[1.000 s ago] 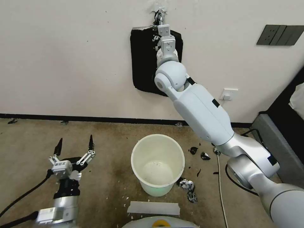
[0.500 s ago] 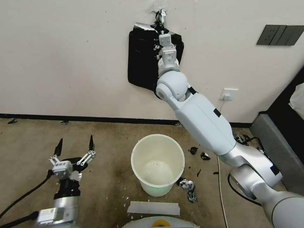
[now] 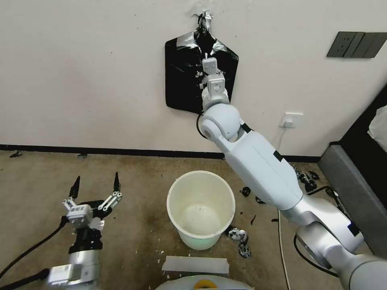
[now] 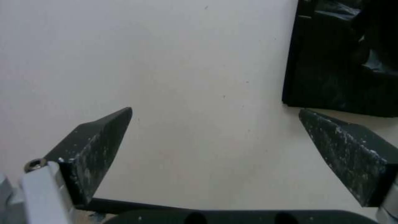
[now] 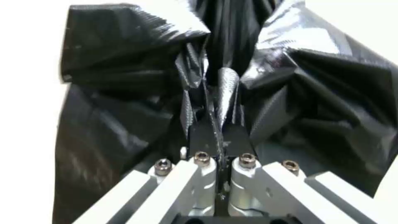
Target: Place a trash bag onto the trash bin.
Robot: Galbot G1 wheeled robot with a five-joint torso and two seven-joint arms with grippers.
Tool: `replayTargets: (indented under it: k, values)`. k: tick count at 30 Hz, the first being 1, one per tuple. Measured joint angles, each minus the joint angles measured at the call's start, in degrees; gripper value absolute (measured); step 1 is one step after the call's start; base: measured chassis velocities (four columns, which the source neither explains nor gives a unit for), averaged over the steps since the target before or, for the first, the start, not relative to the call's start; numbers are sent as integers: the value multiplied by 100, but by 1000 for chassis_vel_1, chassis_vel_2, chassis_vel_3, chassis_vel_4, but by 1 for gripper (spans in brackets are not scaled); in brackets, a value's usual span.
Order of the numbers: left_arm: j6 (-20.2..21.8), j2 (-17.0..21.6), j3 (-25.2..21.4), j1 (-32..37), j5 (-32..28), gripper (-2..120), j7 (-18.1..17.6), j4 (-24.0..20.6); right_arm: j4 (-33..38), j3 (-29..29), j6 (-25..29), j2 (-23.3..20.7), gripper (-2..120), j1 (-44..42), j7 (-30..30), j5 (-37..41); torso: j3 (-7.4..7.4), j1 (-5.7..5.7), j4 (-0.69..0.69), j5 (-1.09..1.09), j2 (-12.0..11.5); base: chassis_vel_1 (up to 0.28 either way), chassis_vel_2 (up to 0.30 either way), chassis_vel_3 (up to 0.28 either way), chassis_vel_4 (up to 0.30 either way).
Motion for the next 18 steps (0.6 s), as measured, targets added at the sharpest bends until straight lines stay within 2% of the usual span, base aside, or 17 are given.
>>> replayTargets:
  k: [18]
  values:
    - [22, 30, 147, -31, 129, 100, -1, -42, 439, 65, -24, -64, 0, -1157, -197, -380, 0, 0, 0, 0, 0, 0, 0, 0, 0]
